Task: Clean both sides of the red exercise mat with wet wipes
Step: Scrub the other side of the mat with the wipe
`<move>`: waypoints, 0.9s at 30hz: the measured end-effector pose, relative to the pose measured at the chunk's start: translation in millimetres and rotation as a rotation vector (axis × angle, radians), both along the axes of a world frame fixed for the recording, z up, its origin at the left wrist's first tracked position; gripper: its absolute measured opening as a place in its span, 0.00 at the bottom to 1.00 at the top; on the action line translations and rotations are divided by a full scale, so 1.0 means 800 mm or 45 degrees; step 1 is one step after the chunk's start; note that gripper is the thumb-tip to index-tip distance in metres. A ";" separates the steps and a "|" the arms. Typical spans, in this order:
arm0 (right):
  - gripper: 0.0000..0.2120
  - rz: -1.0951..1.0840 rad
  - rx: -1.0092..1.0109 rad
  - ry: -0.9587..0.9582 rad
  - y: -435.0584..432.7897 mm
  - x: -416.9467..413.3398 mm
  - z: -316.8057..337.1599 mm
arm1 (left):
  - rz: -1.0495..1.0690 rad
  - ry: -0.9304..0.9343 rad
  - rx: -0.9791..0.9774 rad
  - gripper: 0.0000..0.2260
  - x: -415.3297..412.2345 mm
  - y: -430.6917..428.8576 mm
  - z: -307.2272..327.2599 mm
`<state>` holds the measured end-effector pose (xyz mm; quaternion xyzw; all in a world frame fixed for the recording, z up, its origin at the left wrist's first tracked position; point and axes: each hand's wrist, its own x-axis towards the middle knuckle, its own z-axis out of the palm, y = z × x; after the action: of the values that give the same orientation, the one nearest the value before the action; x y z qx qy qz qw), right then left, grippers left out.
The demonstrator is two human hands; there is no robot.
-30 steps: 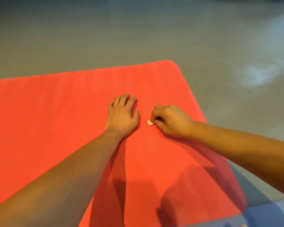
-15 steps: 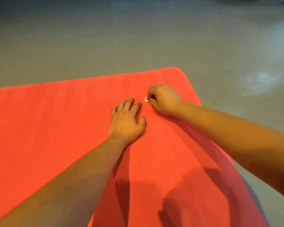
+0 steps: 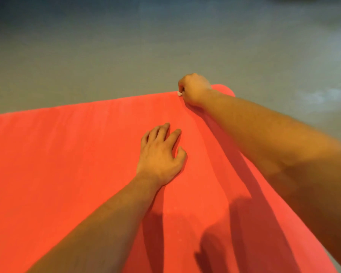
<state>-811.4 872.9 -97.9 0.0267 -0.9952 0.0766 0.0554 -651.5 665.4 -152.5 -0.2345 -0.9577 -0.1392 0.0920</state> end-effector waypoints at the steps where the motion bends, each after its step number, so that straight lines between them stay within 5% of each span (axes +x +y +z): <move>1: 0.08 -0.003 -0.005 0.001 0.000 -0.001 0.001 | -0.001 -0.004 0.002 0.26 0.000 0.000 0.000; 10: 0.07 0.185 -0.132 0.146 0.005 0.113 -0.019 | -0.055 -0.008 -0.042 0.26 0.001 -0.001 0.006; 20: 0.05 -0.077 -0.106 0.024 0.011 -0.001 -0.006 | -0.057 0.015 -0.019 0.26 -0.001 -0.001 0.002; 27: 0.06 0.007 -0.142 0.028 0.001 0.077 -0.004 | -0.058 -0.007 -0.023 0.26 -0.003 -0.002 0.005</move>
<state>-750.1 873.6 -100.7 0.0273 -0.9886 0.1317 0.0676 -653.9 664.1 -148.4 -0.2566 -0.9536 -0.1331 0.0842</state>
